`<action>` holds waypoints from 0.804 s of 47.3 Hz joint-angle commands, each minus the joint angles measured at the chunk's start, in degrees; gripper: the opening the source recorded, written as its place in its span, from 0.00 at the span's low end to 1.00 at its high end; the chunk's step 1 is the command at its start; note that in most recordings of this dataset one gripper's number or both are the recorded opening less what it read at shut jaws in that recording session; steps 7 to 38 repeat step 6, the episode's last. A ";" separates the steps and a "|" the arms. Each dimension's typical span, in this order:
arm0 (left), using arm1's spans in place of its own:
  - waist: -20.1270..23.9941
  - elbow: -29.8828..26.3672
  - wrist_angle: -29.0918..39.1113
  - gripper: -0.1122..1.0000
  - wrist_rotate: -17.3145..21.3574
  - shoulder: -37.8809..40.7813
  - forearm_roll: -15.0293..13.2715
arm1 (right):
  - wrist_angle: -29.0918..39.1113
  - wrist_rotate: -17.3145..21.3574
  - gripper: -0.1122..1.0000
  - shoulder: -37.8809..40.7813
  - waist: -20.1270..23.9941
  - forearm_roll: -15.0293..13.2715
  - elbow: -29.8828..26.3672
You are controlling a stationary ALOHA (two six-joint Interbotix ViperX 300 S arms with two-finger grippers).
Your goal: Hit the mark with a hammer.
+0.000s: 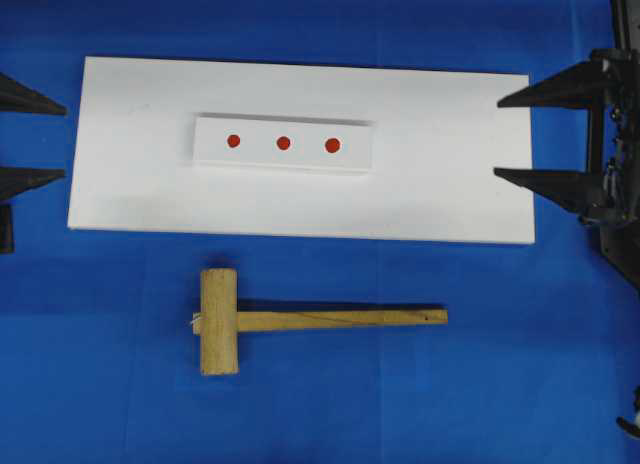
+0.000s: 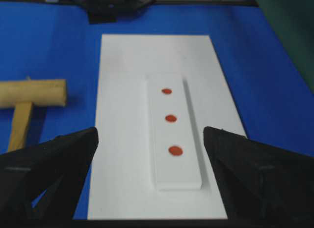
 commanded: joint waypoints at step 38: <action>-0.26 1.05 -0.53 0.80 2.64 -1.85 0.09 | 0.26 0.09 0.86 -4.48 -0.09 0.09 4.13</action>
